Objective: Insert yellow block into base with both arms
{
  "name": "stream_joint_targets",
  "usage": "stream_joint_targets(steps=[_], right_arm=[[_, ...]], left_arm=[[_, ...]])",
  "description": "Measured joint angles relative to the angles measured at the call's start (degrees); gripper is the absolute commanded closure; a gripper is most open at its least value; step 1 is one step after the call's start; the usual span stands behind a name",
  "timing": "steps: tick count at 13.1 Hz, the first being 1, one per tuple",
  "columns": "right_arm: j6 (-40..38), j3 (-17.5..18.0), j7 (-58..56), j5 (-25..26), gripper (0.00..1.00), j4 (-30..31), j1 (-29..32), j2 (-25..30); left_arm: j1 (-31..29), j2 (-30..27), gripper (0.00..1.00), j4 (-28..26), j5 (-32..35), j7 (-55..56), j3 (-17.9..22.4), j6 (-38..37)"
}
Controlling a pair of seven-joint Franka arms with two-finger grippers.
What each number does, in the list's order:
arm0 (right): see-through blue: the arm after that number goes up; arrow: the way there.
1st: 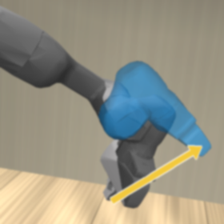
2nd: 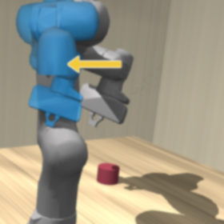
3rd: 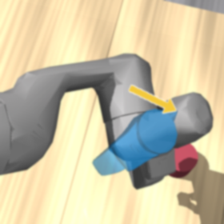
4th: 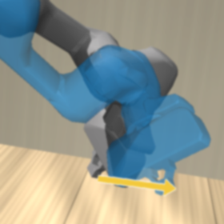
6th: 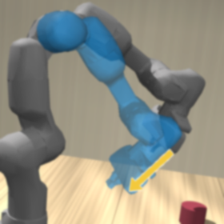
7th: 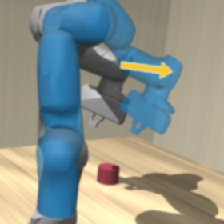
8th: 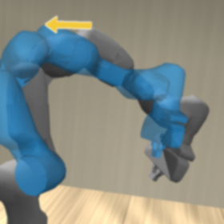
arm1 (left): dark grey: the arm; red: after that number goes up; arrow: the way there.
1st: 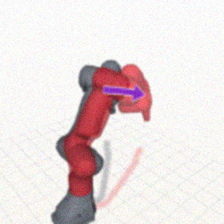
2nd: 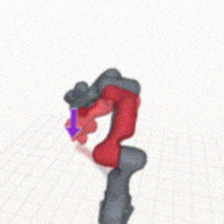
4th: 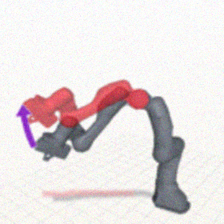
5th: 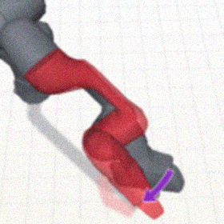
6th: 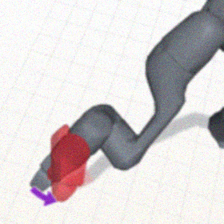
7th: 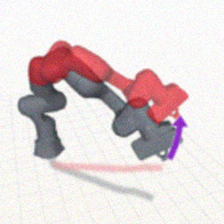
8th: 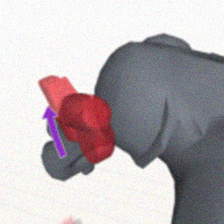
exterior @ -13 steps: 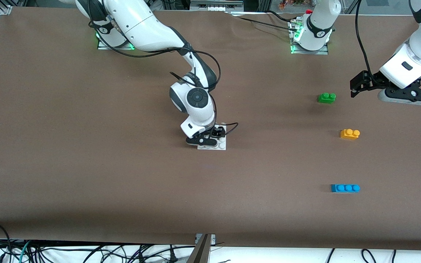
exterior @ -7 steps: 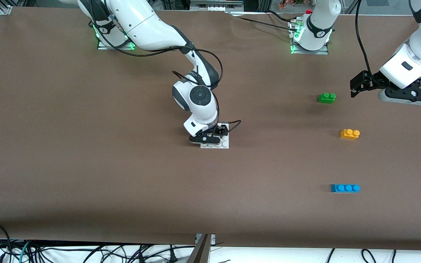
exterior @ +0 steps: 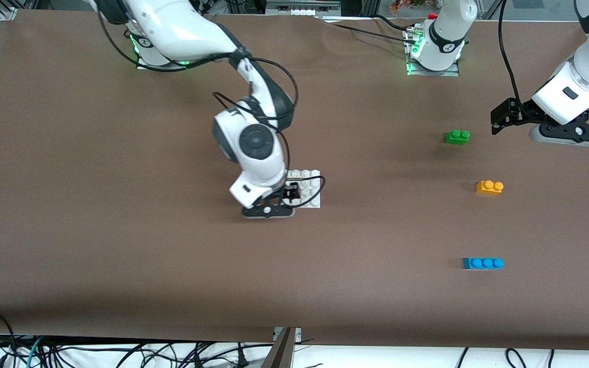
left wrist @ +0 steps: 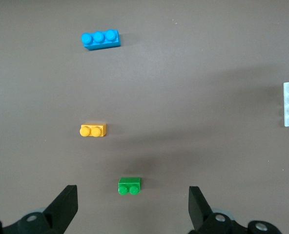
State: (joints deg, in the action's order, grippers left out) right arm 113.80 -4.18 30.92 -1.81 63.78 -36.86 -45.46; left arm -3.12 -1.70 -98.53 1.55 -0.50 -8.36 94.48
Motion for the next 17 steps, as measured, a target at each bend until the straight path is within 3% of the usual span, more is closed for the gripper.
stream_joint_targets(steps=[4,7,10,14,17], right_arm=[[-10.0,-0.4,-11.7,-0.1,0.00,-0.4,10.1,8.4],[-14.7,-3.1,-19.2,-0.1,0.00,-0.4,15.9,12.2],[-16.5,-3.7,-21.7,-0.1,0.00,2.7,20.5,16.6],[-16.9,-3.9,-36.7,0.7,0.00,9.4,27.8,25.5],[-17.5,-3.9,-38.6,0.8,0.00,12.2,31.7,31.6]], left_arm=[[-1.7,2.0,0.00,0.0,0.0,0.0,0.6,-0.2],[-3.1,3.8,0.00,0.1,0.0,0.0,0.9,-0.1],[-3.1,3.8,0.00,0.4,0.0,0.0,0.5,-0.2],[-3.1,3.8,0.00,0.6,0.0,0.0,0.1,-0.9],[-3.1,3.9,0.00,0.6,0.0,0.0,0.2,-1.1]])
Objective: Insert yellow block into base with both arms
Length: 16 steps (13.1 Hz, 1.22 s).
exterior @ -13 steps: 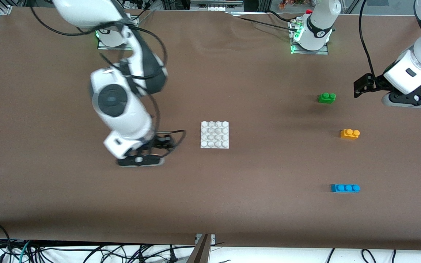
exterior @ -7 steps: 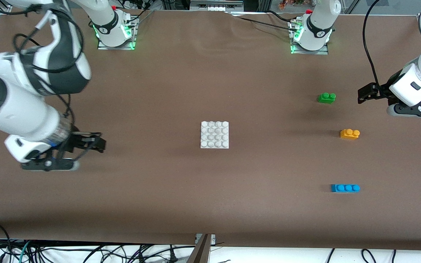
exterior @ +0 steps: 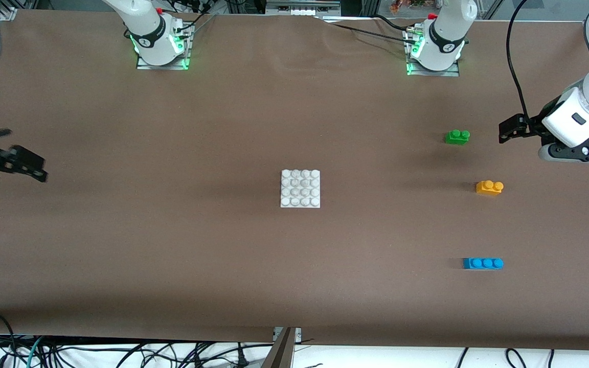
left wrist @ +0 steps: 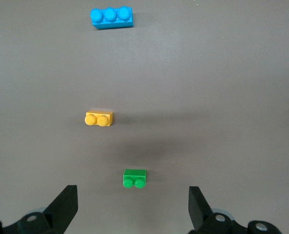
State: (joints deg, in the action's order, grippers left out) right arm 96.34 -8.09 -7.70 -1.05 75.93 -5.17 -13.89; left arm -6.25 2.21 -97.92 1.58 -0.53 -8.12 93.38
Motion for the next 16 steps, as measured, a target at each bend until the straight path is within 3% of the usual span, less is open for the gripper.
stream_joint_targets(steps=[4,10,16], right_arm=[[-0.2,0.0,0.0,0.1,0.00,4.9,2.3,3.5],[-1.1,0.0,-0.2,0.1,0.00,5.8,3.4,3.6],[-1.1,0.0,-0.2,0.1,0.00,5.9,3.4,3.6]], left_arm=[[-2.9,1.7,0.00,-0.6,0.1,-2.3,0.5,3.4],[-8.9,11.6,0.00,-5.8,0.1,-10.7,0.7,18.2],[-10.5,16.6,0.00,-16.0,1.2,-15.8,0.7,33.3]])
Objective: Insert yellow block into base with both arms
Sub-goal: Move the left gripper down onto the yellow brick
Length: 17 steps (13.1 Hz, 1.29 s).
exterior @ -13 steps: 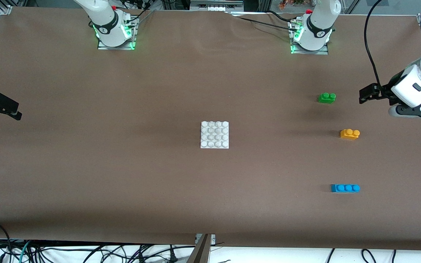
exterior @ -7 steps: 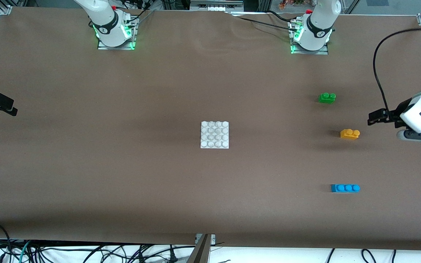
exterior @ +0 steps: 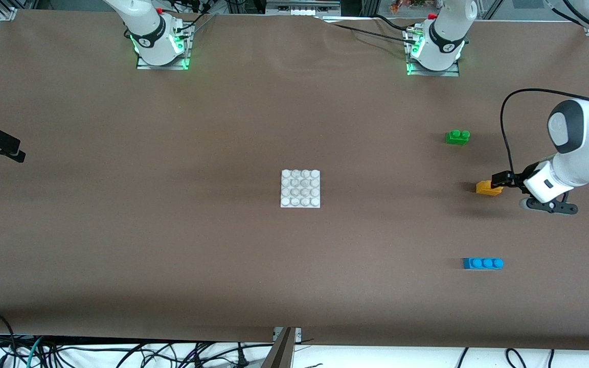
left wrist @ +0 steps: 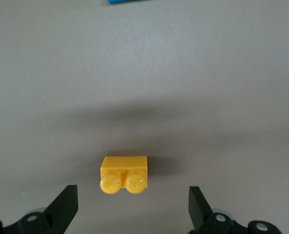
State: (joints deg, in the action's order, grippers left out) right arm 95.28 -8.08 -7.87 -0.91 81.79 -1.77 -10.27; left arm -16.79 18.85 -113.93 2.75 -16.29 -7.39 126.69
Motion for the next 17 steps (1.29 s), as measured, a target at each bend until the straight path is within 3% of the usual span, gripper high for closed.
stream_joint_targets(steps=[11,17], right_arm=[[0.0,0.0,0.0,0.0,0.00,0.0,0.0,0.0],[0.0,0.0,0.0,0.0,0.00,0.0,0.0,0.0]], left_arm=[[-2.3,6.3,0.00,-5.4,2.8,-3.3,-0.2,12.4],[-2.4,6.3,0.01,-6.9,2.8,-3.3,-0.2,13.0]])
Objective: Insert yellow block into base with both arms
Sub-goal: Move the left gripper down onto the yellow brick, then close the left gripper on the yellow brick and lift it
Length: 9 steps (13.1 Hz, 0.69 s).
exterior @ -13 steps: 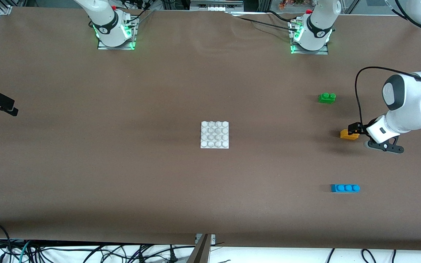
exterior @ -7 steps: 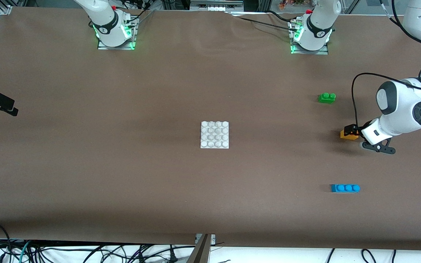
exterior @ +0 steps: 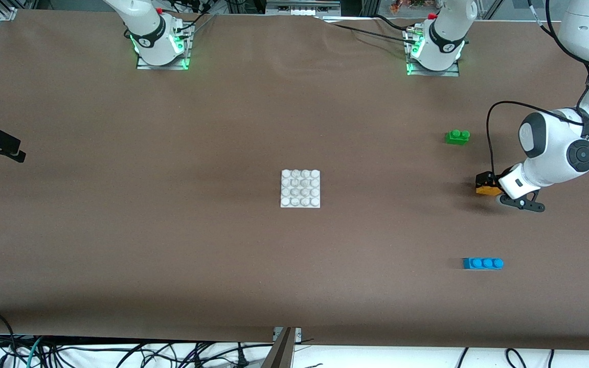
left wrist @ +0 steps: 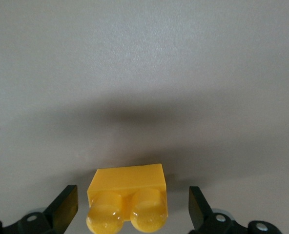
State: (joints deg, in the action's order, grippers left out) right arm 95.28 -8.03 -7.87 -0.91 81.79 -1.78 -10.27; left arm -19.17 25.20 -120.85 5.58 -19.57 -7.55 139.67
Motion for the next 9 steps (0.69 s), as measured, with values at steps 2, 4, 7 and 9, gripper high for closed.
stream_joint_targets(steps=[2,4,7,9], right_arm=[[0.0,0.0,0.0,0.0,0.00,0.0,0.0,0.0],[0.0,0.0,0.0,0.0,0.00,0.0,0.0,0.0],[0.0,0.0,0.0,0.0,0.00,0.0,0.0,0.0],[0.0,0.0,0.0,0.0,0.00,0.0,0.0,0.0]], left_arm=[[-0.3,0.0,0.04,-0.2,0.0,-0.2,0.0,0.1],[-0.4,-0.2,0.06,-0.2,0.0,-0.4,0.0,0.3],[-0.4,-0.2,0.14,-0.2,0.0,-0.6,0.0,0.3],[-0.4,-0.2,0.38,-0.2,0.0,-0.7,0.0,0.3]])
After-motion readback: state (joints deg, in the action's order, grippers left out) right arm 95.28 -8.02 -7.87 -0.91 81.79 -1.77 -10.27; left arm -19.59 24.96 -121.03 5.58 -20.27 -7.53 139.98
